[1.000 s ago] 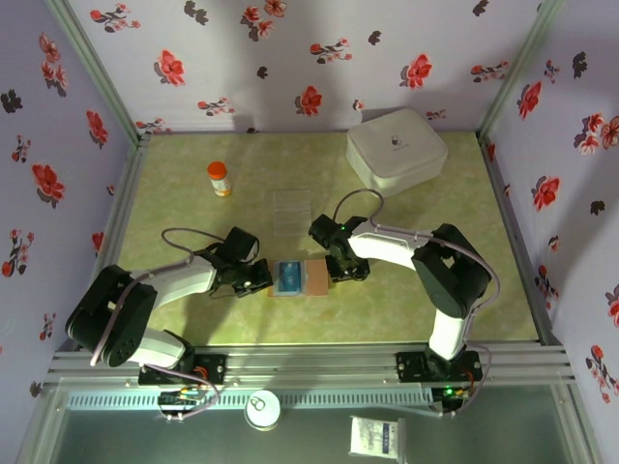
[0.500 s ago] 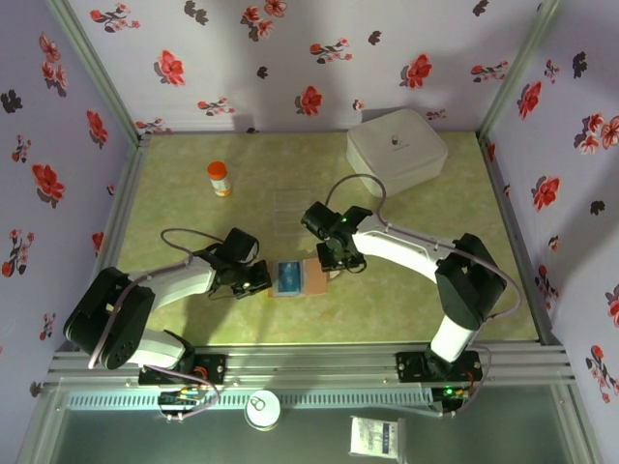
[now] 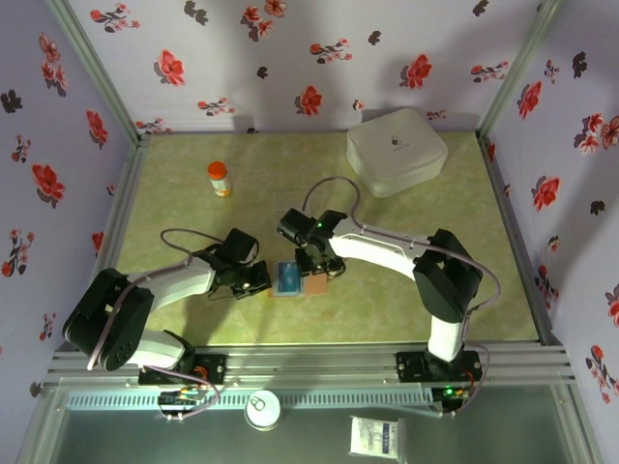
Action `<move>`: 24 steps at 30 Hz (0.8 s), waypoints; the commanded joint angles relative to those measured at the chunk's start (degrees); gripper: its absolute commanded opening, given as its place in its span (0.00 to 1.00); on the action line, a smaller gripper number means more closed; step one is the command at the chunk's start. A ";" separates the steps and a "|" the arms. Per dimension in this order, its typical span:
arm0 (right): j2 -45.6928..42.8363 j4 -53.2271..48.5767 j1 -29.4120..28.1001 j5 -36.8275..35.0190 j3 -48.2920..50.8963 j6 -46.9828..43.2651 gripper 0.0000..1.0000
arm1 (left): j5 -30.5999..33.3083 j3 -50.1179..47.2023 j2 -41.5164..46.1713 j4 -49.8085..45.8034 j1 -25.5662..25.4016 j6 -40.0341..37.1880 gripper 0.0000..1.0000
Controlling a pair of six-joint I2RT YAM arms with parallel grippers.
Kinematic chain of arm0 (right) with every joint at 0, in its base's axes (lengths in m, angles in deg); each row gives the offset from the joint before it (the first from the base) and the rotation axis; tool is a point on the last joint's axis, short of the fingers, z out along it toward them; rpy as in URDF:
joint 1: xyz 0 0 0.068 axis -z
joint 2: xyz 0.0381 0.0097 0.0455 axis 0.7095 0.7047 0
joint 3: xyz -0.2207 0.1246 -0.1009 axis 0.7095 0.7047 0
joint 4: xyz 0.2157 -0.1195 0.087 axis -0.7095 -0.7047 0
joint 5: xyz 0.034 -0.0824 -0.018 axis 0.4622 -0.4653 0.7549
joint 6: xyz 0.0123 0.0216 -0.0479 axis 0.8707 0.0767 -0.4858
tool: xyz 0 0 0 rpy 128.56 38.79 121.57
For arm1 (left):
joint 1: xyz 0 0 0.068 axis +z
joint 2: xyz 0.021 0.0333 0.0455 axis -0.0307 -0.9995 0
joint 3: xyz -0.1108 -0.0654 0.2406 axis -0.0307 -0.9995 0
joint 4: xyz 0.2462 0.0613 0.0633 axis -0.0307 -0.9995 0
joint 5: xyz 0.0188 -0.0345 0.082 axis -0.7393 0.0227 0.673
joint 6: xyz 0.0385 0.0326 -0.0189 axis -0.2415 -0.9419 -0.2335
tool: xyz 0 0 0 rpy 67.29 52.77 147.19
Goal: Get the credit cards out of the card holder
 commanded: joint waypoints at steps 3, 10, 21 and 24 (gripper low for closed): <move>1.94 0.49 0.79 -0.57 2.43 1.98 0.61 | -0.01 -0.75 0.62 -1.60 -0.47 0.10 0.00; 3.23 2.18 2.55 -0.05 5.45 1.72 0.67 | -0.06 -0.16 0.14 -1.68 -0.49 -0.12 0.00; 5.57 7.36 4.09 3.03 9.35 1.15 0.69 | -0.20 -0.05 0.06 -1.54 -0.57 -0.12 0.00; 6.39 7.59 4.17 3.07 9.82 1.12 0.69 | -0.23 0.16 0.09 -1.68 -0.57 -0.15 0.00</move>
